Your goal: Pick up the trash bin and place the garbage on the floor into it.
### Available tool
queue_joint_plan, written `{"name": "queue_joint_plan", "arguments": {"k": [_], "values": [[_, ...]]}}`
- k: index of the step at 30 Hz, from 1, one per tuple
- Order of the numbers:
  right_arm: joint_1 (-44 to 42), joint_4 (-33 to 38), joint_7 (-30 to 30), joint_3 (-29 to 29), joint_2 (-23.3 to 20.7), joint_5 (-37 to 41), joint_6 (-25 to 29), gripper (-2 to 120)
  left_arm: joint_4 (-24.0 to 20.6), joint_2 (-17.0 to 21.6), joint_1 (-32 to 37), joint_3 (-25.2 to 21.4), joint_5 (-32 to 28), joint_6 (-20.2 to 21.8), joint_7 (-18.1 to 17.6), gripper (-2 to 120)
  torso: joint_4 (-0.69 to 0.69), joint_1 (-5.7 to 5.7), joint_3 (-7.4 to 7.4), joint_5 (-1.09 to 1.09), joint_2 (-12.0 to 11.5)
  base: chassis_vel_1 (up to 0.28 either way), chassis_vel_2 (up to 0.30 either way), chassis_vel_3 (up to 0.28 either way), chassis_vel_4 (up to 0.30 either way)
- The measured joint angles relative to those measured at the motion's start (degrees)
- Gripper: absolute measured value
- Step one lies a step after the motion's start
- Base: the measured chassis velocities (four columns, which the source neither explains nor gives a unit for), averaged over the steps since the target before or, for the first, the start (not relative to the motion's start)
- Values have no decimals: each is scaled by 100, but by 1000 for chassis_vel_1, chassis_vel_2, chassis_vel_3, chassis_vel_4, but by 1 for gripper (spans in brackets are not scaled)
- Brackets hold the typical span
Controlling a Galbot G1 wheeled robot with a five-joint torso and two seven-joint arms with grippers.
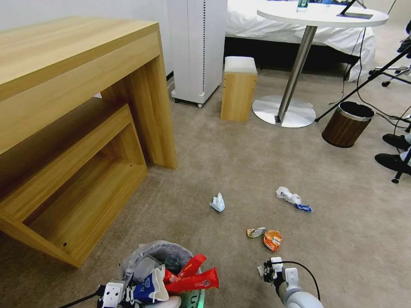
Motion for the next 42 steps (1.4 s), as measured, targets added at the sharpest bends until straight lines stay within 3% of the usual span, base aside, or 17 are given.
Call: {"name": "queue_joint_plan", "arguments": {"k": [11, 14, 17, 22, 25, 26, 28, 30, 33, 37, 38, 41, 42], "values": [[246, 315, -523, 352, -116, -126, 338, 0, -144, 18, -61, -95, -227, 31, 33, 0, 0, 0, 0, 0, 0, 0, 0, 0, 0], [340, 491, -973, 540, -238, -357, 678, 0, -239, 40, -78, -175, -331, 76, 66, 0, 0, 0, 0, 0, 0, 0, 0, 0, 0], [554, 538, -1569, 720, -386, -642, 1348, 0, -371, 104, -136, -340, -622, 111, 78, 0, 0, 0, 0, 0, 0, 0, 0, 0, 0], [729, 601, -2111, 830, -470, -862, 1873, 0, -492, 176, -282, -561, -1118, 123, -18, 0, -1, 0, 0, 1, 0, 0, 0, 0, 0], [1026, 715, -3107, 767, -591, -937, 2644, 0, -580, 295, -422, -777, -1587, 154, -87, 0, 0, 0, 1, 1, 0, 0, 0, 0, 0], [1026, 715, -3107, 767, -591, -937, 2644, 0, -580, 295, -422, -777, -1587, 154, -87, 0, 0, 0, 1, 1, 0, 0, 0, 0, 0], [1332, 1027, -3860, 555, -849, -860, 3112, 0, -695, 413, -523, -957, -2030, 252, -157, 0, 2, 0, 1, 1, 0, 0, 0, 0, 0], [1416, 1158, -4062, 478, -962, -762, 3185, 0, -727, 465, -544, -1008, -2193, 298, -173, 0, 1, 0, 1, 1, 0, 0, 0, 0, 0], [1703, 1587, -4633, 154, -1486, -466, 3273, 0, -783, 683, -591, -1136, -2749, 478, -192, 0, 0, 0, 0, -2, 0, 0, 0, 0, 0], [2290, 1736, -4953, -469, -1847, -355, 3341, 0, -752, 833, -747, -1107, -3015, 563, -208, 0, -1, 0, 0, -1, 0, 0, 0, 0, 0], [2290, 1736, -4953, -469, -1847, -355, 3341, 0, -752, 833, -747, -1107, -3015, 563, -208, 0, -1, 0, 0, -1, 0, 0, 0, 0, 0], [3352, 1777, -4965, -1375, -1894, -61, 3350, 0, -644, 971, -900, -1005, -3075, 604, -214, 0, -1, 0, 1, -2, 0, 0, 0, 0, 0], [3352, 1777, -4965, -1375, -1894, -61, 3350, 0, -644, 971, -900, -1005, -3075, 604, -214, 0, -1, 0, 1, -2, 0, 0, 0, 0, 0]]}}
